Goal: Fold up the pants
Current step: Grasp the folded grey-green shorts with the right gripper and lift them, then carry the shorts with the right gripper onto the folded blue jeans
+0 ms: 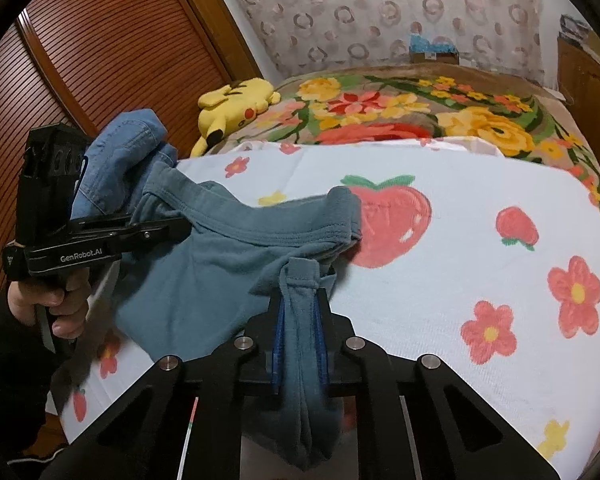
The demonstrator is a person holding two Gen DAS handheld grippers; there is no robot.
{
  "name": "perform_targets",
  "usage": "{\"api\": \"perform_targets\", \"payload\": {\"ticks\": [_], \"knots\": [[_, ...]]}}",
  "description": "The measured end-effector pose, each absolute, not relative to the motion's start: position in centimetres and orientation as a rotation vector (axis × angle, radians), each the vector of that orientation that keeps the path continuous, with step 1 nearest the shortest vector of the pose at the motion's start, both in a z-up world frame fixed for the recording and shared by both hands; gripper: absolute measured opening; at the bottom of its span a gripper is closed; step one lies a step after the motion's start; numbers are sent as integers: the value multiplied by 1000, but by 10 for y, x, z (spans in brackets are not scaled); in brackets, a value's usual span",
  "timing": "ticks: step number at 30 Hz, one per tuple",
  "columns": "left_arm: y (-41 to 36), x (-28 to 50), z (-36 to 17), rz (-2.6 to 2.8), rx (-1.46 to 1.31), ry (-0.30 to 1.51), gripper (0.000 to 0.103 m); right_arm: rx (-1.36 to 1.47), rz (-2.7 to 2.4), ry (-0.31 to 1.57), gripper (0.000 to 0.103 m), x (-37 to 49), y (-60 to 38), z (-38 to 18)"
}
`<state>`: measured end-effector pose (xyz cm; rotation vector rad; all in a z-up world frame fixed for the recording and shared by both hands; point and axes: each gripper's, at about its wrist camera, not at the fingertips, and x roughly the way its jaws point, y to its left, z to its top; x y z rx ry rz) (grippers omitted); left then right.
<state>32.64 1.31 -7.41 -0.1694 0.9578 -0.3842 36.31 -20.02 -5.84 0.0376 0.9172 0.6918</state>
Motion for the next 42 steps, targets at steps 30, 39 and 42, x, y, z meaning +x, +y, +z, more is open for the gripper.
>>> {"api": "perform_targets", "payload": {"ticks": [30,39,42], "knots": [[97,227,39,-184,-110,645,18,-86,833,642,11,324,-132,23],[136,200,52,-83,-115,601,18,-161,913,593,11,338,-84,33],[145,198,52,-62,-121,590,18,-184,930,577,11,341,-71,34]]}}
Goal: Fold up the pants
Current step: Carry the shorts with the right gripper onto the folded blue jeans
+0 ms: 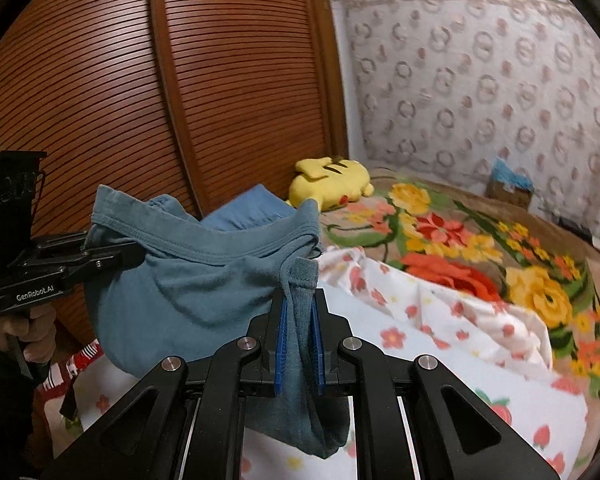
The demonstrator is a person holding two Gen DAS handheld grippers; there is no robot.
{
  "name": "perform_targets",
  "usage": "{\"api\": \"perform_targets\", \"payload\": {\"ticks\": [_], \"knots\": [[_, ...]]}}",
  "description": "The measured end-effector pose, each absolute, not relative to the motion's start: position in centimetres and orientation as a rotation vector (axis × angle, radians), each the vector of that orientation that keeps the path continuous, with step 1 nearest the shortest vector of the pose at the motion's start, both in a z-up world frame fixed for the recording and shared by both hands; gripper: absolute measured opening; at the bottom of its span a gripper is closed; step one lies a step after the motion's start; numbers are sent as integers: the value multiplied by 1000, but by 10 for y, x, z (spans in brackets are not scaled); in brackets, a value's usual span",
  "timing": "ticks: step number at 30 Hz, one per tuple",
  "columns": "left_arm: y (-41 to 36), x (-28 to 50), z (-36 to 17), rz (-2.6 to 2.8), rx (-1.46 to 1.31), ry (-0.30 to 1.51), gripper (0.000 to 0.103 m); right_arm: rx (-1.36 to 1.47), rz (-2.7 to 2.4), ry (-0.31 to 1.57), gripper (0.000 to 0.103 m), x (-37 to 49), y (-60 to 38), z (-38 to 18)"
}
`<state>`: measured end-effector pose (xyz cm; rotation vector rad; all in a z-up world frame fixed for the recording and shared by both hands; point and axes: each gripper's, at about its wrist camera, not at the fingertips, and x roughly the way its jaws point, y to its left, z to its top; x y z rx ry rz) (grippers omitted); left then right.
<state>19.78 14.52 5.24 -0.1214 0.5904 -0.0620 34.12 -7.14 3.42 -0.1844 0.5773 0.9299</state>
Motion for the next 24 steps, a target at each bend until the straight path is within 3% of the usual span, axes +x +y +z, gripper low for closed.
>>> {"api": "perform_targets", "payload": {"ticks": [24], "knots": [[214,180,28,116,-280,521,18,-402,1029,508,11,393,45,38]]}}
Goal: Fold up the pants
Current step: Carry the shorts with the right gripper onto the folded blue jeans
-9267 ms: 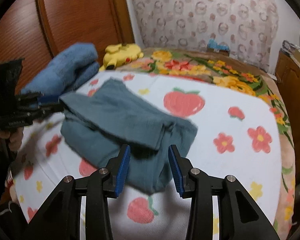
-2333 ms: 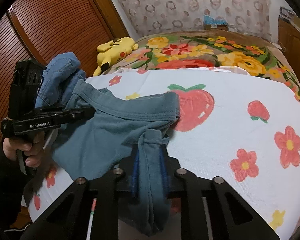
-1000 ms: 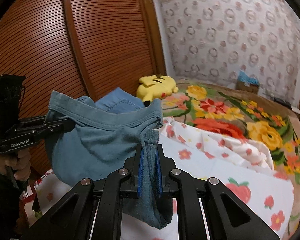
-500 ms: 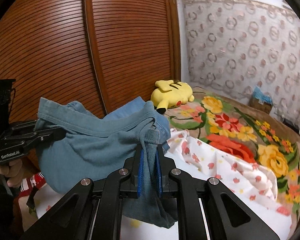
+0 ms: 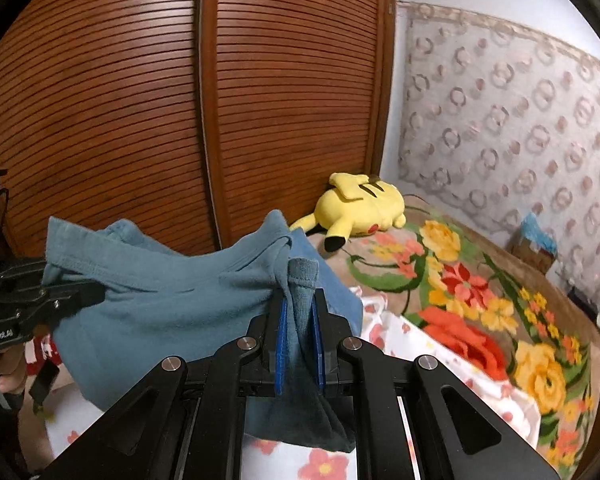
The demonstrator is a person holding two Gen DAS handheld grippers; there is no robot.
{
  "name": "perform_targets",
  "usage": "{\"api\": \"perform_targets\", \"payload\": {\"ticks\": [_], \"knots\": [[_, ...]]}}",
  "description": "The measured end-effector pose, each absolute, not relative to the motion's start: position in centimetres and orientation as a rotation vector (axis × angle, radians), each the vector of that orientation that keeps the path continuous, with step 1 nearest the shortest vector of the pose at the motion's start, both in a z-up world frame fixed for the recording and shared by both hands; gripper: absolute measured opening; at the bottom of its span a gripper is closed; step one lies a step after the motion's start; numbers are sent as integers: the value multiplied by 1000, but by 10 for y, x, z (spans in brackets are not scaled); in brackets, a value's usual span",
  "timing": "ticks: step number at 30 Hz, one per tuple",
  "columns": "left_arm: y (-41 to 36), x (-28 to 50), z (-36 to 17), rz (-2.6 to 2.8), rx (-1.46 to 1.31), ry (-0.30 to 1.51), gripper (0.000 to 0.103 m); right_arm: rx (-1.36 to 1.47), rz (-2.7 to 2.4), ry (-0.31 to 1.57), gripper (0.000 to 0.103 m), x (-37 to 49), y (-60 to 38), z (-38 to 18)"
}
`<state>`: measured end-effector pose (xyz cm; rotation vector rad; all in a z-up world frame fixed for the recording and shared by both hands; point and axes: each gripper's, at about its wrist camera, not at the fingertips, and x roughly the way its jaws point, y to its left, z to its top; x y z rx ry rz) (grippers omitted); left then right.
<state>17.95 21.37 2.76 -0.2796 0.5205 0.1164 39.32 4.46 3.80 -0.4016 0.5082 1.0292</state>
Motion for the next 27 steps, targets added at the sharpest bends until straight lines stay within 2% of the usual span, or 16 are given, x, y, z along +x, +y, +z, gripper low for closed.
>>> {"api": "perform_targets", "payload": {"ticks": [7,10,11,12,15,17,20,24,27], "knots": [[226,186,9,184,-295,580,21,-497,1058,538,11,418,95,16],[226,188,3,200,-300,614,29,-508,1057,566,12,428,109,8],[226,186,2,203,-298,622,35,-502,1055,575,13,431,110,7],[227,185,2,201,-297,622,42,-487,1051,584,20,434,110,7],[226,177,3,190,-292,616,49,-442,1010,581,35,439,100,12],[224,171,4,194,-280,616,53,-403,1002,581,36,436,92,15],[224,162,10,204,-274,594,54,-363,993,592,38,431,76,17],[224,154,19,213,-263,561,54,-318,1002,625,47,422,59,6],[221,156,18,199,-251,564,54,-310,993,656,47,422,54,-7]]}}
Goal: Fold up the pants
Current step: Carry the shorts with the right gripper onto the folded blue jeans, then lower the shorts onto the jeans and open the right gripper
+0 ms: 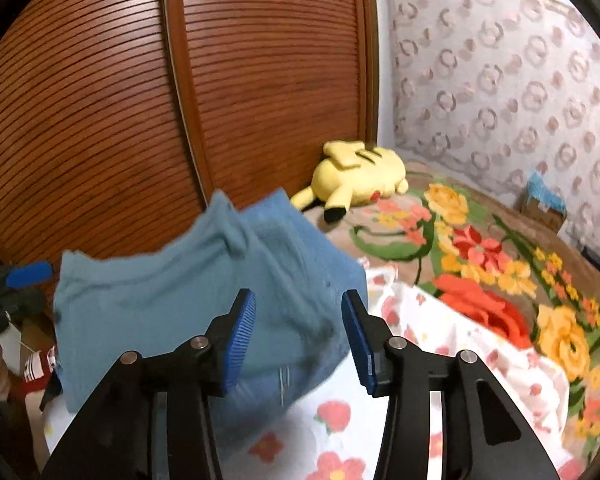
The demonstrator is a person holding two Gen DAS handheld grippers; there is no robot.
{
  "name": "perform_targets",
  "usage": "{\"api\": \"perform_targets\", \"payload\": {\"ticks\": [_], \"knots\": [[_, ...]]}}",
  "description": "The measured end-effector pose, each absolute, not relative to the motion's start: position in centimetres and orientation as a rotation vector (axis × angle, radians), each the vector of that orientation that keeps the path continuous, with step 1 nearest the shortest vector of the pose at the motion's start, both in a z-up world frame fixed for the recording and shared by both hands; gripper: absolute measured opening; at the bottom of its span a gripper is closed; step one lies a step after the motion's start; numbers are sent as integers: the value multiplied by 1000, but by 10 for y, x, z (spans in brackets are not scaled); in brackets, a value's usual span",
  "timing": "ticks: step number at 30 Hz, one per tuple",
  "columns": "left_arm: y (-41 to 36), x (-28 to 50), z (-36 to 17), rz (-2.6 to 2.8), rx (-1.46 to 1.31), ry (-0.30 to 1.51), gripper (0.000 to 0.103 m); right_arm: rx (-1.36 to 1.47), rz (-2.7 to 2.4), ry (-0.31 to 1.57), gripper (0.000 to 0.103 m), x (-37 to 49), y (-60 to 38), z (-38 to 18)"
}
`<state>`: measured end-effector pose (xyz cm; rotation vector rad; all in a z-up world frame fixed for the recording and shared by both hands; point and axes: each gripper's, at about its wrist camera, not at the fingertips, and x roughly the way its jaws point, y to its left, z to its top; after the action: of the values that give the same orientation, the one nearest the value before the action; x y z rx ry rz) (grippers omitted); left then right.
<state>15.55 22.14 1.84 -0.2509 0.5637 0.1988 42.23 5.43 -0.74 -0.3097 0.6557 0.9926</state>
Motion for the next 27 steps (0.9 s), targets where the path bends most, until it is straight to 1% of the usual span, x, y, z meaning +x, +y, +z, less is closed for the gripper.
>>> {"api": "perform_targets", "payload": {"ticks": [5,8,9,10,11,13,20,22,23,25,27], "knots": [[212,162,2,160,-242,618,54,-256,1002,723,47,443,62,-18],[208,165,-6,155,-238,647,54,-229,1029,727,47,455,67,-19],[207,166,-8,156,-238,655,54,-224,1038,721,42,458,68,-18],[207,166,-9,157,-238,658,54,-218,1047,711,21,461,65,-18],[207,167,-9,159,-238,660,54,-217,1059,707,12,464,66,-16],[206,167,-6,161,-236,654,54,-213,1075,693,8,472,67,-13],[205,167,5,163,-224,624,54,-299,953,587,8,495,83,11],[205,169,7,160,-222,619,54,-315,937,607,9,497,86,9],[205,170,8,158,-219,617,54,-318,928,622,12,497,86,6],[203,173,10,150,-209,613,54,-326,890,632,31,491,82,4],[202,177,13,145,-191,604,54,-312,898,637,32,483,77,7]]}}
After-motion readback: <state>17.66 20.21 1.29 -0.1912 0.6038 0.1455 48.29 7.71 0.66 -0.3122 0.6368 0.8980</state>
